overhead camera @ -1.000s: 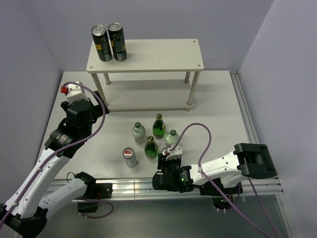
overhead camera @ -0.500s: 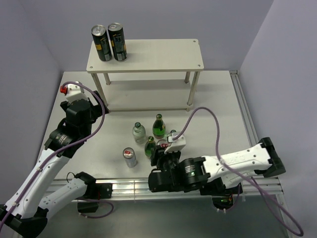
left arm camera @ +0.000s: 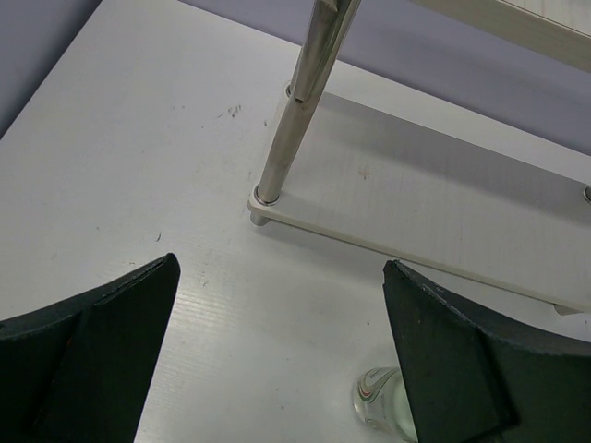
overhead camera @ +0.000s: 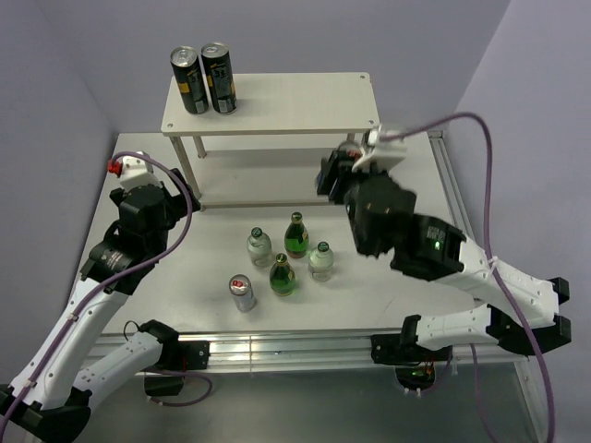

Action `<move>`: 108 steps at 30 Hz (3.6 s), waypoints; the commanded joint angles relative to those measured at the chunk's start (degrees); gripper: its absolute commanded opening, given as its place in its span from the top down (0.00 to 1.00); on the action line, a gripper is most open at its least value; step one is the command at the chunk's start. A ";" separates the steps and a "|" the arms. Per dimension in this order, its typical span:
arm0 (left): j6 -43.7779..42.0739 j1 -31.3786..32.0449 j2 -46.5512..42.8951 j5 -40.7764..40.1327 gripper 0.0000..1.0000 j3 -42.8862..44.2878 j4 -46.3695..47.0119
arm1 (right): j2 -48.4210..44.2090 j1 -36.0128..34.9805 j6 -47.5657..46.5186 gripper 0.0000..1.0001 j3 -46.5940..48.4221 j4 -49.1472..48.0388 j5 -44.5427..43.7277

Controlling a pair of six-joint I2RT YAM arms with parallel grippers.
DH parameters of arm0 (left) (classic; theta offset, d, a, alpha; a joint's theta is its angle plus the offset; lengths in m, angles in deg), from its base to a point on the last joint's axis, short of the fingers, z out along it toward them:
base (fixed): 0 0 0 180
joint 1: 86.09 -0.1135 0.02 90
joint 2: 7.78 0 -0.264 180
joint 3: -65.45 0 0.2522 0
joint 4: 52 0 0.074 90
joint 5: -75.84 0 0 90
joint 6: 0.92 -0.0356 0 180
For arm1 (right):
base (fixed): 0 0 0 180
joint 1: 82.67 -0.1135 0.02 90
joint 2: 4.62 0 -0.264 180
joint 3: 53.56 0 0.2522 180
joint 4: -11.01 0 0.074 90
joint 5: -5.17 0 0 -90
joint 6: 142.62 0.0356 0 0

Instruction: Place and organize the beverage onto the shelf

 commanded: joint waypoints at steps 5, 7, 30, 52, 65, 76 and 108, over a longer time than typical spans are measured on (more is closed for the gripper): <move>-1.09 -1.32 -0.68 2.40 0.01 -0.14 1.65 | 16.24 16.90 -24.30 1.00 28.92 -9.49 16.67; -1.01 -1.84 -0.77 3.10 0.01 -0.22 1.82 | 20.74 21.63 -25.36 1.00 38.13 -6.06 19.75; -1.36 -3.34 0.90 5.47 0.01 -0.22 2.00 | 39.84 48.91 -10.60 1.00 46.28 -1.21 40.76; -1.27 -3.87 0.99 5.39 0.01 -0.22 2.00 | 32.82 48.38 -7.35 0.05 33.18 -3.49 39.80; 9.00 3.59 -3.13 6.70 0.01 -0.39 -7.06 | 2.33 39.08 -4.27 0.02 2.26 -9.91 32.33; 32.10 36.14 -0.42 -16.03 0.01 -2.86 -18.10 | -17.19 34.06 1.79 0.02 -16.65 -5.43 30.75; 66.84 59.76 17.51 -26.25 0.01 -19.64 -19.45 | -27.49 30.89 3.64 0.01 -29.40 0.02 30.66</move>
